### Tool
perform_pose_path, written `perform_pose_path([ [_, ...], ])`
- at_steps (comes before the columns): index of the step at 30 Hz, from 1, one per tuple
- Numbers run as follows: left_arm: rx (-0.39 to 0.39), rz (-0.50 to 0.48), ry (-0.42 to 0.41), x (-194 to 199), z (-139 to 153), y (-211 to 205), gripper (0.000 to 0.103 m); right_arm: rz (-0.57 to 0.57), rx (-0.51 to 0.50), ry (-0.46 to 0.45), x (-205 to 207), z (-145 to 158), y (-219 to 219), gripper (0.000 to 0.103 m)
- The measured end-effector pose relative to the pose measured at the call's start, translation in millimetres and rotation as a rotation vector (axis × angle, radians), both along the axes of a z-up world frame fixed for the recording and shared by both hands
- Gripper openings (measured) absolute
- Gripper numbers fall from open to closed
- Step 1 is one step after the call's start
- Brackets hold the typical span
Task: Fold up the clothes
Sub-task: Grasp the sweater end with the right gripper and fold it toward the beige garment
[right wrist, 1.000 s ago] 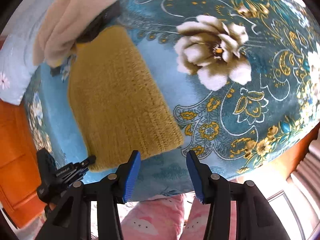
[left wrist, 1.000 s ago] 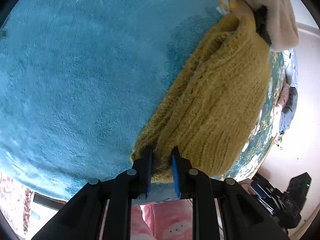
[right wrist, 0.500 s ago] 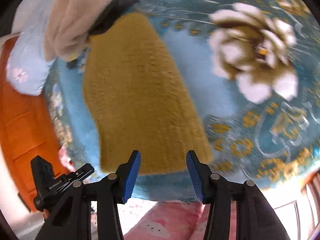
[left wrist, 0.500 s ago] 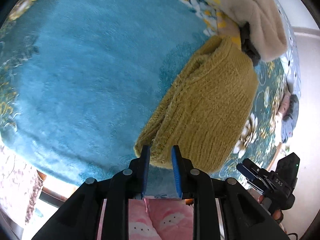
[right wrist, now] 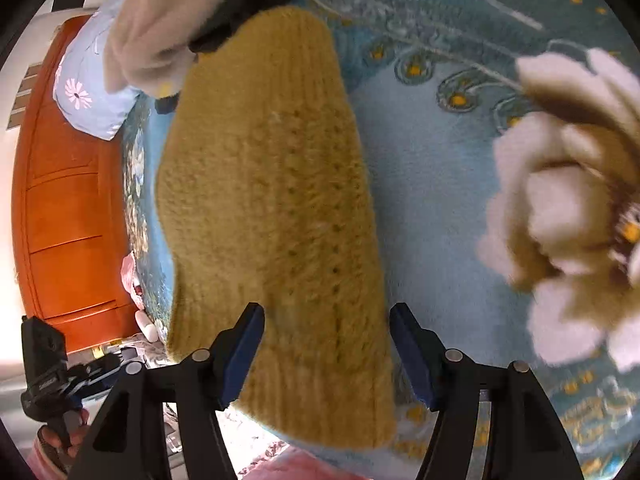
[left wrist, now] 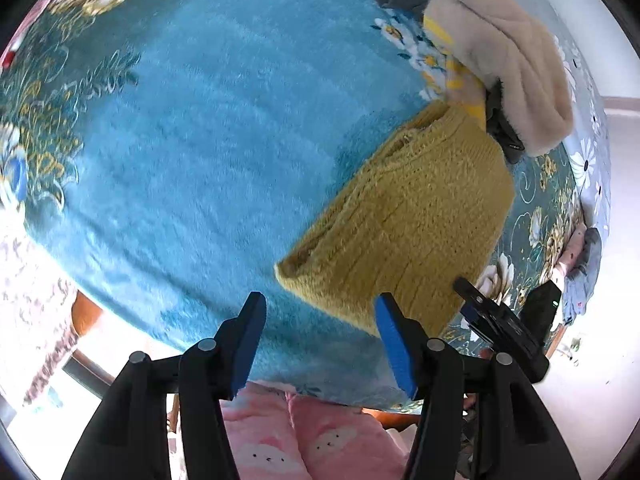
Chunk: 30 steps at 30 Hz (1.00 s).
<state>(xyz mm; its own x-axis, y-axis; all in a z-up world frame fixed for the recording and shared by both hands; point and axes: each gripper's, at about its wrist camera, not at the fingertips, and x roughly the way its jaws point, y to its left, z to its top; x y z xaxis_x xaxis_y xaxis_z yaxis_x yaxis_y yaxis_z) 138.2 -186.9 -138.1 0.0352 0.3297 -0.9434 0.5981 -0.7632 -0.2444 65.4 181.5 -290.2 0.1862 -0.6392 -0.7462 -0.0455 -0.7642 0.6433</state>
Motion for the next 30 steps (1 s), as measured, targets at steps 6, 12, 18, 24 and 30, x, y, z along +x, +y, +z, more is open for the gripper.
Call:
perform_pose_path([
  [6, 0.037, 0.071, 0.006, 12, -7, 9, 0.058, 0.050, -0.079, 0.010, -6, -13, -3, 0.070],
  [12, 0.042, 0.079, 0.000, 12, -12, 23, 0.058, 0.030, -0.104, -0.037, -9, -16, -5, 0.058],
  [18, 0.030, 0.075, 0.012, 4, -5, 30, 0.058, 0.016, -0.063, -0.079, -10, -14, -4, 0.040],
  [24, 0.039, 0.094, 0.029, -2, 1, 30, 0.057, 0.083, -0.023, -0.051, -20, 7, -13, 0.029],
  [30, 0.106, 0.100, 0.068, -14, -8, 31, 0.057, 0.278, 0.078, 0.078, -71, 47, -2, 0.028],
])
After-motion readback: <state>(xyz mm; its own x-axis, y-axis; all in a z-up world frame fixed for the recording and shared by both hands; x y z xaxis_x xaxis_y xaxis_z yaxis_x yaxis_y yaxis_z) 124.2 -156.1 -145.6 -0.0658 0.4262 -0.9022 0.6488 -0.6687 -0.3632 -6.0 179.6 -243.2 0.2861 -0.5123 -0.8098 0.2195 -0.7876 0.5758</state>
